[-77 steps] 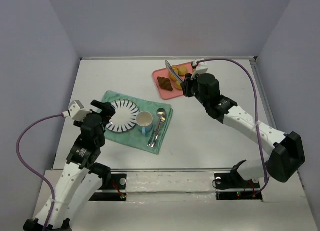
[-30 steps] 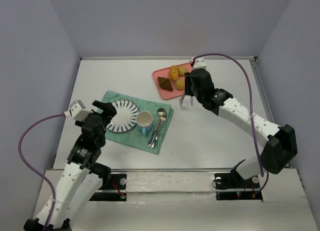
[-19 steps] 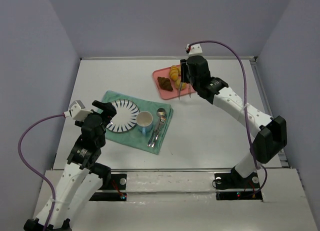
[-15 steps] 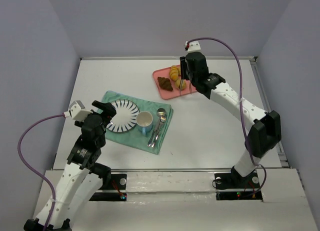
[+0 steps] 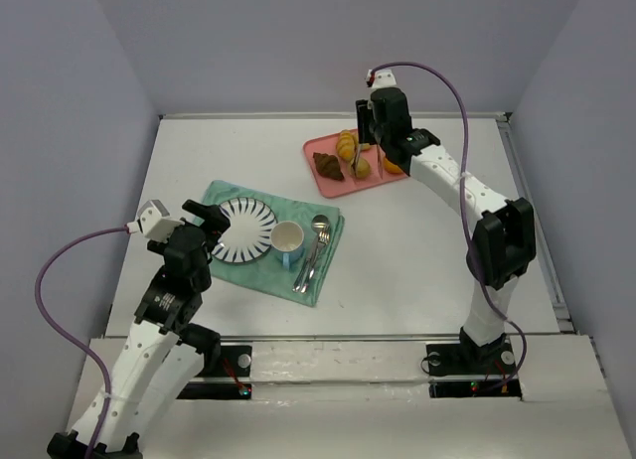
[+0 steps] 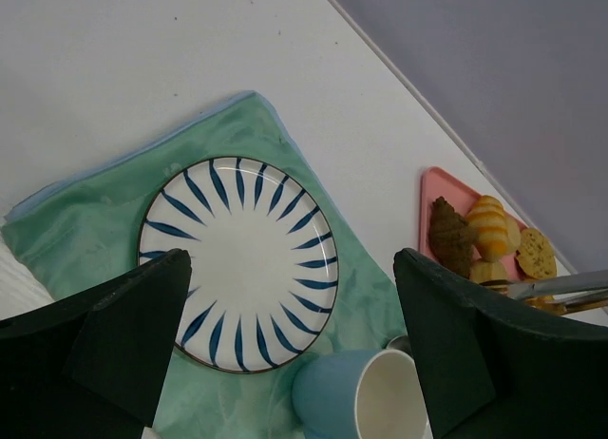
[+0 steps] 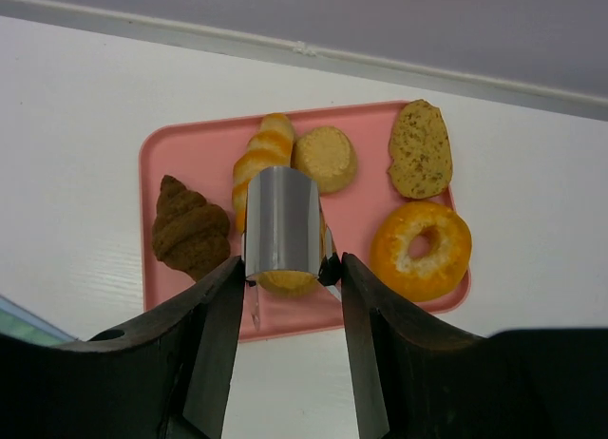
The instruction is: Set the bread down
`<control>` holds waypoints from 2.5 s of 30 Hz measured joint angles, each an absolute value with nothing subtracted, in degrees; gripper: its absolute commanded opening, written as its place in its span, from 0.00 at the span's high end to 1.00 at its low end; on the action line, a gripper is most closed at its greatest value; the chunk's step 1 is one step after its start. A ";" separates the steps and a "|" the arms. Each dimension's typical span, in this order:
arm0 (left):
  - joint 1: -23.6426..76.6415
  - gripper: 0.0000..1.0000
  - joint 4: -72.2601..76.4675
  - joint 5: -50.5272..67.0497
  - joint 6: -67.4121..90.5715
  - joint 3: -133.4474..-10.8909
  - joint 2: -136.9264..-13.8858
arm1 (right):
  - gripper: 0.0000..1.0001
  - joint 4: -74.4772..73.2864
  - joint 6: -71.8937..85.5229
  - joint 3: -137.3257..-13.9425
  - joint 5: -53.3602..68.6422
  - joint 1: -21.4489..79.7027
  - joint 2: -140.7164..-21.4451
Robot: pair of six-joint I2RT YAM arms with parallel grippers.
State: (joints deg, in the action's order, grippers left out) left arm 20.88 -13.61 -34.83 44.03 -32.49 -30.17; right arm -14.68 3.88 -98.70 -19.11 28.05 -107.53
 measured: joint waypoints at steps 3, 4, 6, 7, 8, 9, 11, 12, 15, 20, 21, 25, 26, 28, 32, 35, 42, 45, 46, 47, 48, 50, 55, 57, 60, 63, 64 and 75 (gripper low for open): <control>20.88 0.01 -13.61 -35.16 44.05 -32.49 -30.41 | 0.49 -14.76 3.79 -99.33 -17.82 27.57 -108.42; 20.88 0.01 -13.63 -35.20 44.03 -32.49 -30.41 | 0.49 -14.76 3.77 -99.61 -17.28 27.40 -108.84; 20.88 0.01 -13.61 -35.33 44.05 -32.49 -30.44 | 0.49 -14.72 3.66 -100.07 -16.21 27.38 -109.49; 20.88 0.01 -13.63 -35.44 44.05 -32.49 -30.46 | 0.49 -14.74 3.66 -100.36 -15.55 27.38 -110.02; 20.88 0.01 -13.61 -35.48 44.05 -32.49 -30.50 | 0.51 -14.74 3.64 -100.51 -15.31 27.35 -110.30; 20.88 0.01 -13.63 -35.57 44.05 -32.49 -30.55 | 0.53 -14.74 3.62 -100.92 -14.63 27.33 -110.93; 20.88 0.01 -13.69 -35.66 44.05 -32.49 -30.63 | 0.62 -14.52 3.62 -101.67 -14.35 27.33 -111.63; 20.88 0.01 -13.82 -35.66 44.07 -32.49 -30.63 | 0.65 -14.55 3.64 -102.65 -14.39 27.33 -112.22; 20.88 0.01 -14.20 -35.81 44.07 -32.49 -30.63 | 0.73 -14.50 3.66 -103.72 -14.92 27.33 -113.06; 20.88 0.01 -14.46 -36.03 44.10 -32.49 -30.59 | 0.80 -14.55 3.90 -103.77 -16.69 27.33 -113.01; 20.88 0.01 -14.46 -36.03 44.10 -32.49 -30.57 | 0.80 -14.57 3.86 -103.70 -16.91 27.33 -112.86; 20.88 0.01 -14.48 -36.03 44.14 -32.49 -30.26 | 0.81 -15.20 3.31 -101.51 -17.39 27.33 -109.62; 20.88 0.01 -14.46 -36.01 44.16 -32.49 -30.15 | 0.81 -15.53 3.14 -100.79 -17.10 27.33 -107.90; 20.88 0.01 -14.46 -36.01 44.18 -32.49 -30.09 | 0.81 -15.73 2.92 -99.77 -15.79 27.33 -104.81; 20.88 0.01 -14.46 -35.97 44.21 -32.49 -30.02 | 0.81 -15.59 2.31 -98.02 -10.66 27.94 -96.53; 20.88 0.01 -14.46 -35.92 44.36 -32.49 -29.67 | 0.81 -15.03 1.52 -97.73 -7.05 30.17 -91.70; 20.88 0.01 -15.27 -35.97 45.56 -32.49 -28.16 | 0.81 -12.29 -1.63 -97.95 2.15 44.36 -91.11; 20.88 0.01 -15.66 -35.90 46.02 -32.49 -27.27 | 0.81 -12.29 -2.22 -99.37 5.37 48.80 -95.13; 20.88 0.01 -15.77 -35.92 46.22 -32.49 -26.89 | 0.81 -12.25 -2.50 -100.57 6.31 50.61 -97.67; 20.88 0.01 -15.84 -35.92 46.41 -32.49 -26.65 | 0.81 -12.14 -2.63 -101.21 6.61 51.77 -99.37; 20.88 0.01 -15.90 -35.90 46.59 -32.49 -26.44 | 0.81 -12.01 -2.85 -101.89 7.05 53.15 -101.75; 20.88 0.01 -16.21 -35.92 46.94 -32.49 -26.15 | 0.81 -12.01 -3.14 -102.96 7.16 54.78 -105.43; 20.88 0.01 -16.64 -35.92 47.55 -32.49 -25.56 | 0.78 -12.16 -3.97 -105.32 6.13 57.63 -112.81; 20.88 0.01 -16.69 -35.92 47.70 -32.49 -25.41 | 0.71 -12.05 -4.56 -106.34 4.86 58.63 -115.13; 20.88 0.01 -16.93 -35.97 47.97 -32.49 -25.08 | 0.63 -12.01 -4.86 -107.46 3.75 59.18 -115.96; 20.88 0.01 -17.04 -36.03 48.14 -32.49 -24.84 | 0.58 -11.99 -4.95 -108.71 2.72 59.44 -115.96; 20.88 0.01 -17.04 -36.03 48.23 -32.49 -24.80 | 0.57 -11.92 -4.97 -109.32 2.39 59.68 -115.96; 20.88 0.01 -17.58 -36.42 48.71 -32.49 -24.23 | 0.49 -11.84 -5.17 -111.42 1.02 59.70 -115.98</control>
State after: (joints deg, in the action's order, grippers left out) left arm 20.88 -17.58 -36.42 48.71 -32.49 -24.23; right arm -11.84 -5.17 -111.42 1.02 59.70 -115.98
